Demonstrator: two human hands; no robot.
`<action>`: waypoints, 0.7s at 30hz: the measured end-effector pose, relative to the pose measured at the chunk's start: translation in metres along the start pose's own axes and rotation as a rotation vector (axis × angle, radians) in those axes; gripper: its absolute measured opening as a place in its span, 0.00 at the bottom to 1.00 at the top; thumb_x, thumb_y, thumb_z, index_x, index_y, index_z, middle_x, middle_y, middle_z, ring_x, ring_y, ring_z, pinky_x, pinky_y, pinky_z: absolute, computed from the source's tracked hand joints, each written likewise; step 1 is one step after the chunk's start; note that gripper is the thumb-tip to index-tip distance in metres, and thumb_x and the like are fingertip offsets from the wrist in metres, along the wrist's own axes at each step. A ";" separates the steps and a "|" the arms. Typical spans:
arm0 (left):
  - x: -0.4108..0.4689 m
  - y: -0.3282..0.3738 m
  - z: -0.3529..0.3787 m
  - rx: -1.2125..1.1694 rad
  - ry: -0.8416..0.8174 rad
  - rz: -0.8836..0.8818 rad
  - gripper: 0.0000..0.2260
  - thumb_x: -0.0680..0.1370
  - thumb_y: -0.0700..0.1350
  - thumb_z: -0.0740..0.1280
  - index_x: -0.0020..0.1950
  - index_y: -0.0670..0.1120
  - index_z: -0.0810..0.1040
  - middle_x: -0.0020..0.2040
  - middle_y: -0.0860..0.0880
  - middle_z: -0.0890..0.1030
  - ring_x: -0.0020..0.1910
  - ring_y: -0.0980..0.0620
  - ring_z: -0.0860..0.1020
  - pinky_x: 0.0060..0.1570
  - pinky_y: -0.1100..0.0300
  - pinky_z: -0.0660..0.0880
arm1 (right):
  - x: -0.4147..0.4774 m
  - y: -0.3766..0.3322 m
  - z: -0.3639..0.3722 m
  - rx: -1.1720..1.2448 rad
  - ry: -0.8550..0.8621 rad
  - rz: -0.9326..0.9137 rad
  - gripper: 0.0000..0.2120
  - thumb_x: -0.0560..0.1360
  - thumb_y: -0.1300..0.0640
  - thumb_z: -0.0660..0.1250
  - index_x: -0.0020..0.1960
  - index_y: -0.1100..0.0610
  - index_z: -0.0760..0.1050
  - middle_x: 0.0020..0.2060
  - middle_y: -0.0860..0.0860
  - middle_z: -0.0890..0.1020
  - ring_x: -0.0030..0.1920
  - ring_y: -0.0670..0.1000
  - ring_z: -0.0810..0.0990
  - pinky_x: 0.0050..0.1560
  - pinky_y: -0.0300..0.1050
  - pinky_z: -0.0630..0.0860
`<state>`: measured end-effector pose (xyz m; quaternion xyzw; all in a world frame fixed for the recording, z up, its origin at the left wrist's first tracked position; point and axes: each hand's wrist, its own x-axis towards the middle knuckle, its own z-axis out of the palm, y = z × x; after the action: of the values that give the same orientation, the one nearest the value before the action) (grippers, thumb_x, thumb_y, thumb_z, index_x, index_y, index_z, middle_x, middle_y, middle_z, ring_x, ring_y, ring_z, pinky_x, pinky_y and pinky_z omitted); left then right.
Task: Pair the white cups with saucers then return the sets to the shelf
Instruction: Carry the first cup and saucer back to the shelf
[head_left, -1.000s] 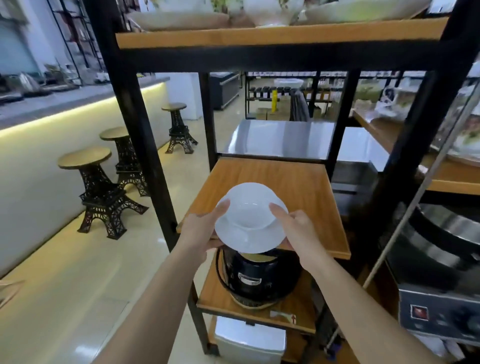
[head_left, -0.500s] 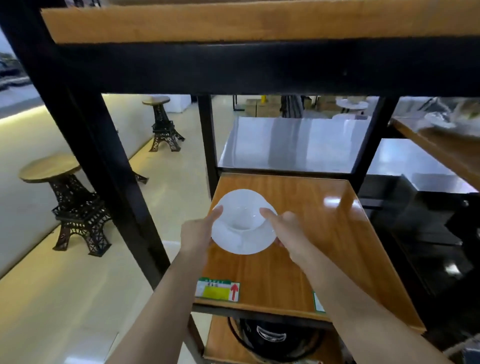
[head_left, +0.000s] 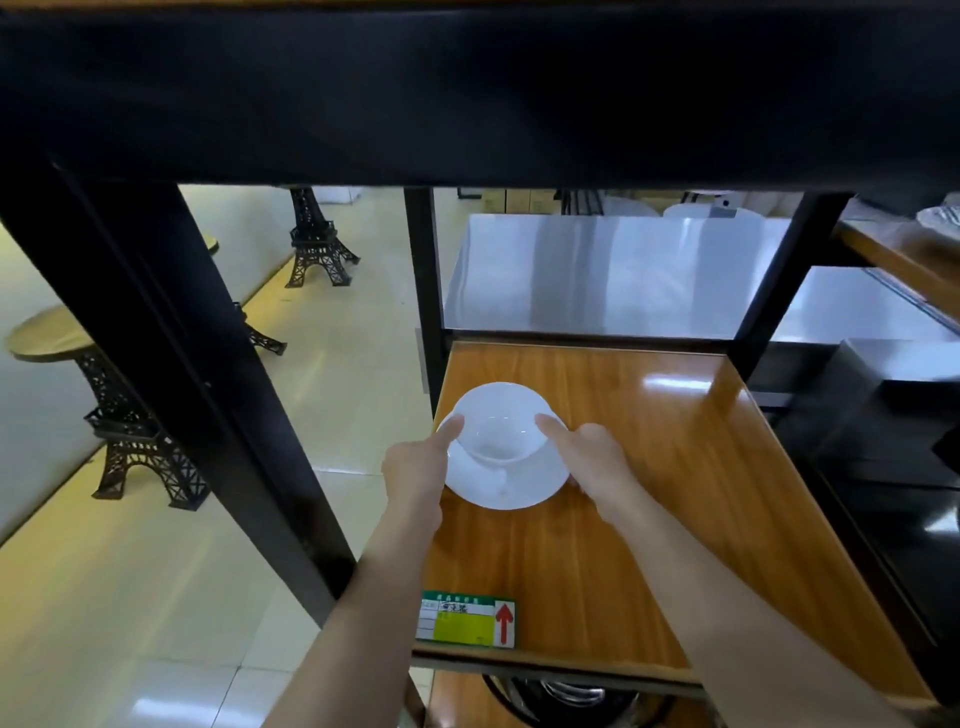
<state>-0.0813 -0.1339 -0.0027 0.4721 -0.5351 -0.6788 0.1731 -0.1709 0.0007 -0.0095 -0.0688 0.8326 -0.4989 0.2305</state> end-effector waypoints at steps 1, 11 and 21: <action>0.001 0.000 0.000 0.019 0.002 0.006 0.20 0.70 0.54 0.73 0.50 0.42 0.73 0.51 0.44 0.77 0.51 0.45 0.75 0.46 0.54 0.69 | 0.000 -0.001 -0.001 -0.006 -0.006 0.007 0.19 0.74 0.40 0.60 0.42 0.57 0.67 0.34 0.50 0.69 0.34 0.46 0.69 0.31 0.38 0.63; -0.012 -0.004 -0.009 0.409 0.004 0.282 0.36 0.73 0.64 0.63 0.74 0.45 0.61 0.74 0.42 0.66 0.71 0.40 0.66 0.67 0.42 0.67 | -0.025 -0.006 -0.019 -0.246 0.118 -0.111 0.35 0.73 0.33 0.58 0.70 0.57 0.64 0.64 0.54 0.73 0.61 0.53 0.73 0.52 0.46 0.70; -0.084 -0.032 -0.029 0.711 -0.007 0.759 0.29 0.76 0.57 0.64 0.75 0.51 0.62 0.73 0.47 0.67 0.72 0.48 0.62 0.69 0.51 0.62 | -0.097 0.029 -0.041 -0.566 0.203 -0.303 0.39 0.72 0.32 0.57 0.76 0.46 0.48 0.76 0.50 0.58 0.75 0.54 0.58 0.71 0.55 0.60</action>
<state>-0.0073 -0.0757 0.0077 0.2721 -0.8667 -0.3464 0.2342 -0.1001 0.0809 0.0127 -0.2030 0.9371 -0.2808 0.0412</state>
